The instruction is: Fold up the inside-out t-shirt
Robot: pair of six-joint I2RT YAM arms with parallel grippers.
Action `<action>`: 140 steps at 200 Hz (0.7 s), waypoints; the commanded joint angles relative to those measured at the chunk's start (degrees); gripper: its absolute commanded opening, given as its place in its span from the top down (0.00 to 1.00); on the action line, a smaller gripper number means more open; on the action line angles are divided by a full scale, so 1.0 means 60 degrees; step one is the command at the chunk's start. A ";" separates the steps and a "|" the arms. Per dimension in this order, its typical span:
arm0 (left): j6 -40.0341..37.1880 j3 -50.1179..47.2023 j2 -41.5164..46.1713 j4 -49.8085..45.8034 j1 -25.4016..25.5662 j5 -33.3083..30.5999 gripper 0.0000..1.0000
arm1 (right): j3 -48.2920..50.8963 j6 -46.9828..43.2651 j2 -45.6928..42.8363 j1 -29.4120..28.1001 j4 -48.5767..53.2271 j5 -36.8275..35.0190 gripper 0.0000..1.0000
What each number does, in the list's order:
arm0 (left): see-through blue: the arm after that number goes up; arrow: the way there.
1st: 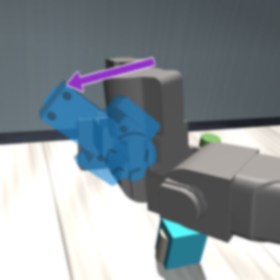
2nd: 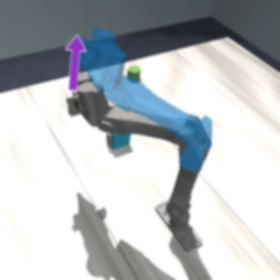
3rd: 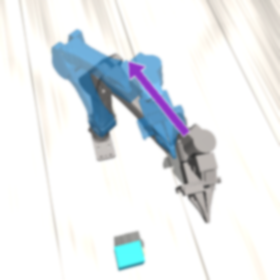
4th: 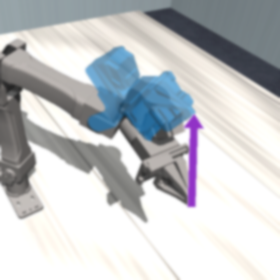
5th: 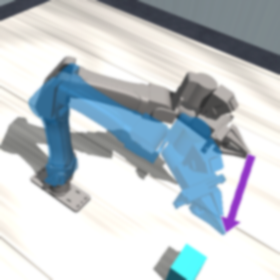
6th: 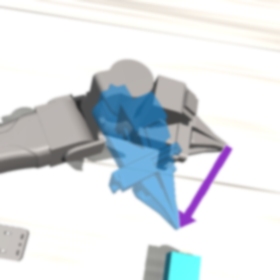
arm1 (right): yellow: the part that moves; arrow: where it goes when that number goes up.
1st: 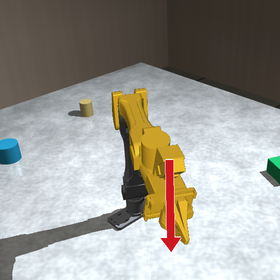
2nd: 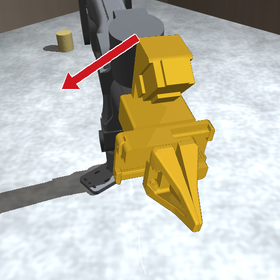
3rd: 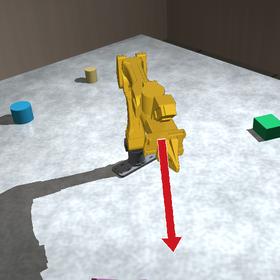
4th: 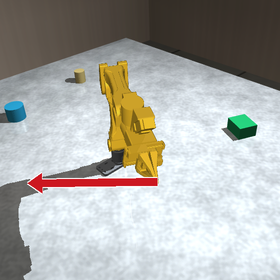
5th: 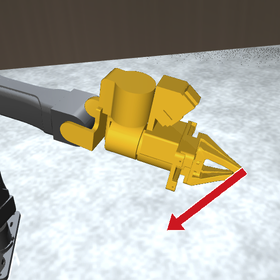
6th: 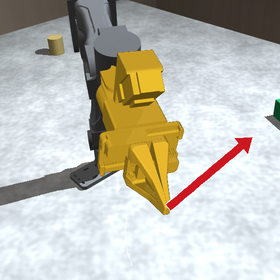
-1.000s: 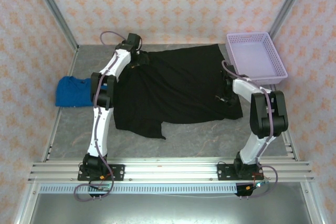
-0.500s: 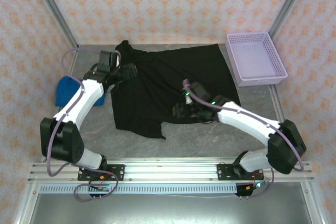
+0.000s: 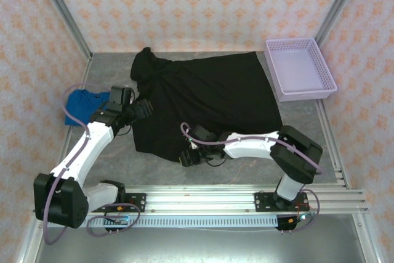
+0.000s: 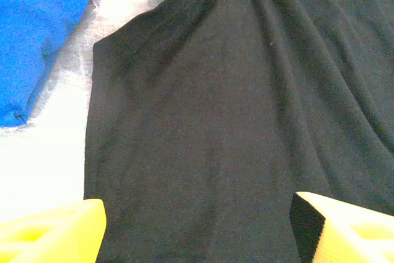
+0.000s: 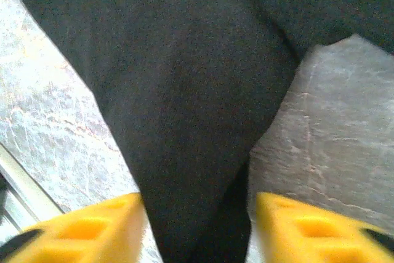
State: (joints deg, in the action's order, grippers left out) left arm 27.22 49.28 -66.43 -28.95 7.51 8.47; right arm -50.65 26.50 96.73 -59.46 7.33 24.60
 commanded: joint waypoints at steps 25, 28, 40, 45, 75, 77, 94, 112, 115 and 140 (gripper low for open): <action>0.0297 -0.0584 0.0743 -0.0543 -0.0006 0.0157 0.20 | -0.0920 0.0955 0.0155 -0.0015 -0.1043 0.1073 0.98; 0.0317 -0.0616 0.0838 -0.0530 0.0005 0.0215 0.20 | -0.0992 0.1037 0.0133 0.0003 -0.1066 0.1172 0.99; 0.0436 -0.0826 0.1192 -0.0545 0.0038 0.0369 0.20 | -0.1267 0.1398 0.0082 0.0160 -0.1143 0.1525 1.00; 0.0476 -0.0899 0.1362 -0.0543 0.0057 0.0421 0.20 | -0.1345 0.1572 0.0061 0.0243 -0.1208 0.1687 1.00; 0.0515 -0.1408 0.2129 -0.0781 0.0324 0.0501 0.20 | -0.1184 0.3359 0.0059 0.0875 -0.2660 0.2347 1.00; 0.0516 -0.1443 0.2175 -0.0810 0.0351 0.0498 0.20 | -0.1182 0.3427 0.0078 0.0902 -0.2724 0.2357 1.00; 0.0504 -0.1830 0.2653 -0.0831 0.0591 0.0442 0.21 | -0.1301 0.4002 0.0224 0.1041 -0.3059 0.2389 1.00; 0.0805 -0.2297 0.3167 -0.0676 0.0957 0.0376 0.21 | -0.1253 0.4738 0.0300 0.1198 -0.3727 0.2349 1.00; 0.0829 -0.2374 0.3252 -0.0625 0.1026 0.0377 0.21 | -0.1218 0.4870 0.0300 0.1228 -0.3852 0.2335 1.00; 0.0928 -0.3002 0.3834 -0.0205 0.1546 0.0390 0.23 | -0.0987 0.5694 0.0300 0.1561 -0.4527 0.2156 0.99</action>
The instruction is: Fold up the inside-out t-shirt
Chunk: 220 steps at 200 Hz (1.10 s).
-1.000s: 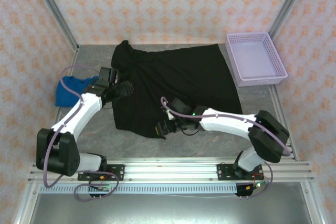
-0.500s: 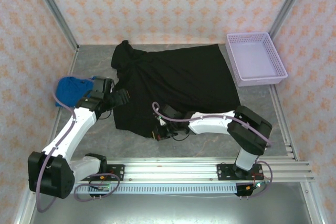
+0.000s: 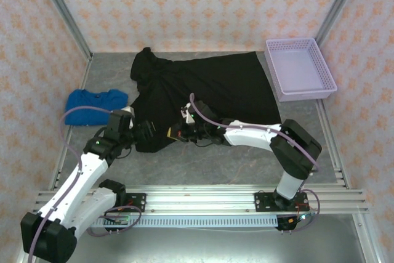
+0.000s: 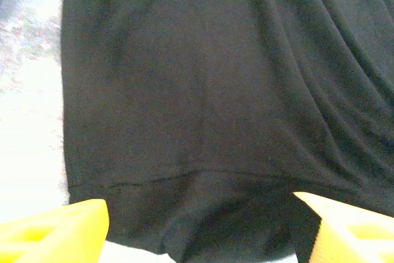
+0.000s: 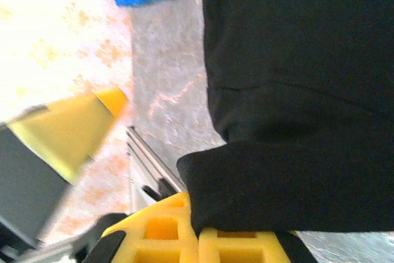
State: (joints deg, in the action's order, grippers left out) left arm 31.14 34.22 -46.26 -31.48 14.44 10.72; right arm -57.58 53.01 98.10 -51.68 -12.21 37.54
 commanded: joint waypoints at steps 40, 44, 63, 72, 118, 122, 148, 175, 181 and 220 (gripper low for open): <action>0.0115 -0.0927 0.0302 0.1467 0.1754 -0.0146 0.37 | 0.0339 0.2441 0.0549 0.0967 -0.1734 -0.0090 0.98; 0.0031 -0.0940 0.0208 0.1599 0.1934 -0.0198 0.39 | 0.0339 0.2522 0.0654 0.1023 -0.1822 -0.0079 0.97; -0.0525 -0.0860 -0.0470 0.2117 0.2659 -0.0467 0.45 | 0.0220 0.2771 0.1032 0.1329 -0.1962 -0.0046 0.97; -0.0739 -0.0766 -0.0873 0.2364 0.2918 -0.0603 0.47 | 0.0144 0.2830 0.1215 0.1491 -0.1909 -0.0031 0.97; -0.1883 0.0228 -0.3484 0.3127 0.4044 -0.1632 0.46 | -0.0253 0.2825 0.2102 0.2066 -0.1911 0.0294 0.96; -0.1917 0.0268 -0.3686 0.3172 0.4112 -0.1833 0.46 | -0.0266 0.2792 0.2155 0.2111 -0.1906 0.0316 0.96; -0.2126 0.0310 -0.4613 0.3820 0.4280 -0.2339 0.42 | -0.0452 0.2538 0.2384 0.2321 -0.1650 0.0437 0.96; -0.2591 0.0682 -0.5472 0.4068 0.4285 -0.2686 0.40 | -0.0554 0.2374 0.2521 0.2346 -0.1423 0.0500 0.96; -0.2670 0.0785 -0.5705 0.4083 0.4288 -0.2742 0.41 | -0.0554 0.2376 0.2550 0.2344 -0.1423 0.0496 0.96; -0.2845 0.1156 -0.7086 0.4455 0.4296 -0.3078 0.45 | -0.0721 0.2247 0.2701 0.2373 -0.1281 0.0528 0.96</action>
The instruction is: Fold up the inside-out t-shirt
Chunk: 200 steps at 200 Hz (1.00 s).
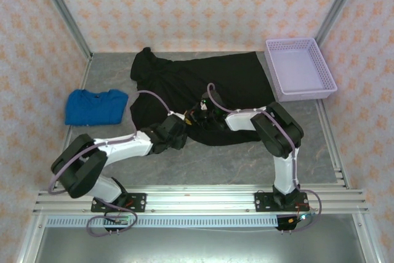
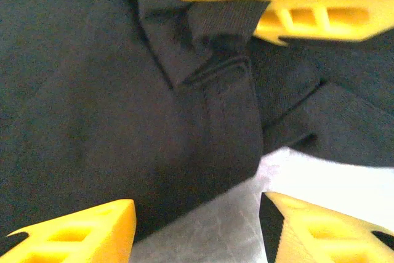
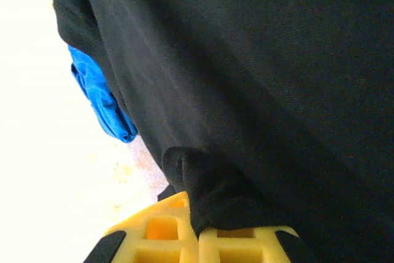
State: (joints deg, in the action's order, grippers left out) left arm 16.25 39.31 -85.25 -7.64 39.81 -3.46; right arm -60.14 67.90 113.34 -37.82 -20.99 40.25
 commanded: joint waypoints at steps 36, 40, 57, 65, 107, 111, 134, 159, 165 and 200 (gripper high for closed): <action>-0.0339 0.0749 -0.0917 0.0195 0.0073 -0.0976 0.66 | -0.0334 -0.0448 0.0123 0.0104 0.0472 0.0041 0.96; -0.0315 0.0757 -0.0813 0.0125 0.0074 -0.0924 0.69 | -0.0330 -0.0471 0.0116 0.0107 0.0501 0.0033 0.96; -0.0260 0.0676 -0.0143 -0.0417 0.0073 -0.0704 0.80 | -0.0332 -0.0565 0.0052 0.0130 0.0618 0.0015 0.96; -0.0213 0.0642 0.0247 -0.0775 0.0070 -0.0478 0.84 | -0.0346 -0.0663 0.0000 0.0137 0.0753 -0.0013 0.96; 0.0527 0.0415 0.1861 -0.2828 0.0074 0.0544 0.86 | -0.0406 -0.0986 -0.0091 0.0137 0.1195 -0.0043 0.96; 0.0627 0.0389 0.1970 -0.2978 0.0061 0.0643 0.86 | -0.0406 -0.1000 -0.0096 0.0137 0.1225 -0.0034 0.96; 0.1051 0.0291 0.2477 -0.3642 0.0072 0.0966 0.83 | -0.0436 -0.1164 -0.0116 0.0136 0.1439 -0.0001 0.96; 0.1453 0.0216 0.2637 -0.4211 0.0073 0.0832 0.80 | -0.0436 -0.1281 -0.0132 0.0137 0.1614 0.0015 0.96; 0.1545 0.0202 0.2640 -0.4304 0.0070 0.0816 0.80 | -0.0429 -0.1315 -0.0139 0.0137 0.1640 0.0015 0.96; 0.1672 -0.0088 0.2621 -0.3677 0.0072 0.1116 0.80 | -0.0363 -0.1356 -0.0122 0.0137 0.1664 0.0029 0.96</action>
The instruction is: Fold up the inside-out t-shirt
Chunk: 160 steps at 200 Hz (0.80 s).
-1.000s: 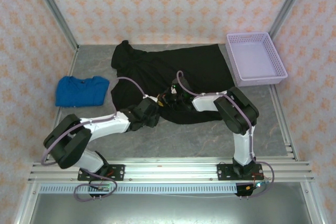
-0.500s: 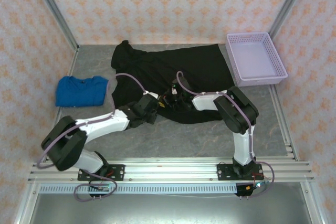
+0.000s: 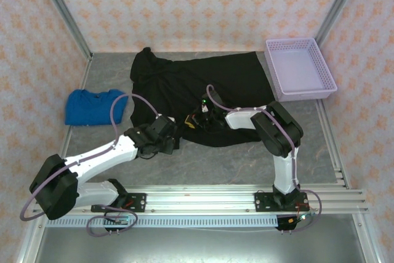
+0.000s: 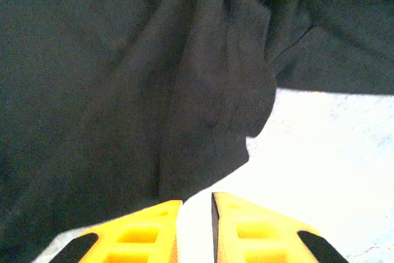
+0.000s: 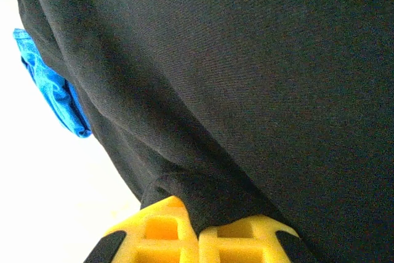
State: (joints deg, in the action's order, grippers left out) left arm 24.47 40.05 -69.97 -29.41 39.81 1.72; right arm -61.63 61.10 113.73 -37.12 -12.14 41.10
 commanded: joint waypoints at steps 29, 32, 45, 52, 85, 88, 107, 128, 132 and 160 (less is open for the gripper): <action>-0.0001 -0.0188 -0.0339 0.0346 0.0068 0.0241 0.69 | -0.0100 -0.0242 -0.0203 0.0020 0.0192 -0.0102 0.96; -0.0035 -0.0186 -0.0390 0.0370 0.0084 0.0262 0.67 | -0.0100 -0.0238 -0.0205 0.0020 0.0193 -0.0111 0.96; -0.0151 -0.0187 -0.0548 0.0514 0.0140 0.0343 0.61 | -0.0085 -0.0243 -0.0213 0.0018 0.0214 -0.0113 0.97; -0.0210 -0.0208 -0.0597 0.0594 0.0247 0.0296 0.58 | -0.0078 -0.0237 -0.0215 0.0020 0.0222 -0.0114 0.97; -0.0635 0.0046 -0.1099 0.0761 0.0630 -0.0148 0.52 | -0.0107 -0.0209 -0.0149 0.0020 0.0222 -0.0112 0.97; -0.0667 0.0079 -0.1166 0.0766 0.0638 -0.0177 0.52 | -0.0114 -0.0208 -0.0151 0.0020 0.0222 -0.0112 0.97; -0.0844 0.0301 -0.1710 0.0795 0.0780 -0.0396 0.51 | -0.0115 -0.0206 -0.0155 0.0020 0.0222 -0.0103 0.97; -0.0978 0.0513 -0.2321 0.0852 0.0877 -0.0711 0.51 | -0.0100 -0.0208 -0.0149 0.0006 0.0237 -0.0116 0.97; -0.0994 0.0540 -0.2433 0.0875 0.0889 -0.0768 0.52 | -0.0100 -0.0194 -0.0154 0.0019 0.0236 -0.0109 0.97; -0.1040 0.0700 -0.2988 0.1097 0.0922 -0.1026 0.52 | -0.0048 -0.0179 -0.0150 0.0020 0.0200 -0.0110 0.97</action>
State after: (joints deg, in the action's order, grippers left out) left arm 19.75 42.52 -86.11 -24.56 44.91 -0.69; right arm -61.63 60.77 113.73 -37.12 -11.51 41.10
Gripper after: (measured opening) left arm 0.484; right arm 0.046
